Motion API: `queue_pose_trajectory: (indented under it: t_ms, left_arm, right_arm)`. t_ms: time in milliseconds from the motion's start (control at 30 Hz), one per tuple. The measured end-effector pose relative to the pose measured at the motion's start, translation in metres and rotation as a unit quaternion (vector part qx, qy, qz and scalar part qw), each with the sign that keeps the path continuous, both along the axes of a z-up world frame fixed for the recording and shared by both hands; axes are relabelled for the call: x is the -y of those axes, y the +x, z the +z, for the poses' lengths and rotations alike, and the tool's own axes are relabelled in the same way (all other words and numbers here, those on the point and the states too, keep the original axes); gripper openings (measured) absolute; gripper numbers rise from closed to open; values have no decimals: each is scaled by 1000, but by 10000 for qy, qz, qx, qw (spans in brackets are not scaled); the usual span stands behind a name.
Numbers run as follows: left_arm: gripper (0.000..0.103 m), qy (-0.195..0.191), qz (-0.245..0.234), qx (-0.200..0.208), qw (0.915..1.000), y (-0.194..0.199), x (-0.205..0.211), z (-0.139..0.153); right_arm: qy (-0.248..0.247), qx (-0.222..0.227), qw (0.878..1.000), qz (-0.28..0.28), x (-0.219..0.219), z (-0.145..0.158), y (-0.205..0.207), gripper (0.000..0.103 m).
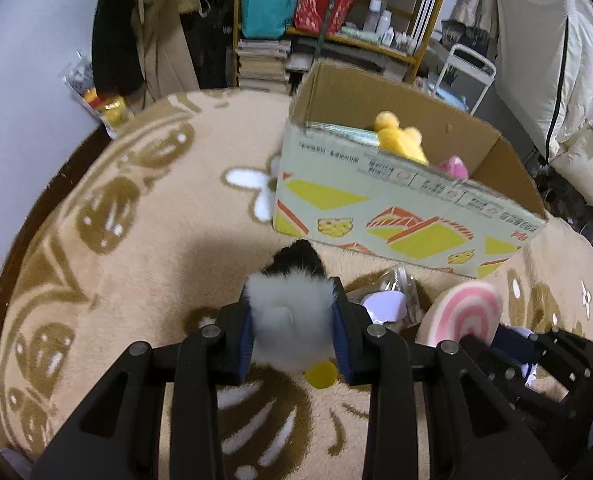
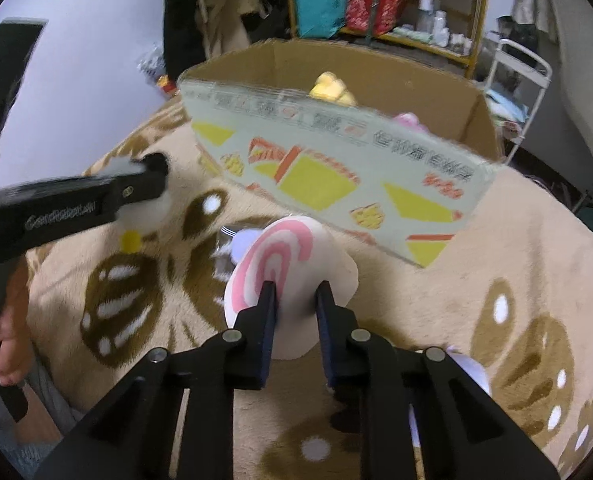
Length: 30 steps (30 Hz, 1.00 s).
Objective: Organize soft objects
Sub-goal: 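Lift the white plush and pink cushion with both tools and carry them over the box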
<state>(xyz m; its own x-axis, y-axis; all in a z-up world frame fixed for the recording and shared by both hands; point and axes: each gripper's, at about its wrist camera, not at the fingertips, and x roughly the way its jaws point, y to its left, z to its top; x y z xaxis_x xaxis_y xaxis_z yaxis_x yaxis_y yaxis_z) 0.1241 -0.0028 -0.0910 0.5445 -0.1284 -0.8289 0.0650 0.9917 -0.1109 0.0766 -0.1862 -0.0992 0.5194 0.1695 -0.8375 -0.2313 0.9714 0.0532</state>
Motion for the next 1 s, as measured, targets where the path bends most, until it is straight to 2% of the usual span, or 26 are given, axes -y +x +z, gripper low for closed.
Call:
queue_pose_trajectory:
  t_ms: [300, 367, 433, 567, 800, 1000]
  left_arm:
    - [31, 405, -114, 892, 9951, -40, 10, 53]
    - [31, 361, -152, 1064, 9936, -47, 11, 66]
    - [31, 311, -164, 1236, 9917, -52, 11, 79]
    - [32, 507, -299, 1620, 9850, -55, 17, 104]
    - [32, 333, -310, 2147, 9756, -34, 20, 129]
    - [32, 328, -342, 2415, 9692, 2, 26, 141]
  right_arm:
    - [284, 672, 9962, -479, 29, 50, -16, 20]
    - [383, 806, 9944, -562, 35, 61, -19, 20]
    - [431, 945, 9926, -622, 40, 72, -21, 20]
    - [552, 1107, 9897, -725, 48, 86, -19, 20]
    - [712, 1279, 9858, -825, 61, 108, 11, 20]
    - [475, 1532, 9853, -591, 60, 124, 45, 20]
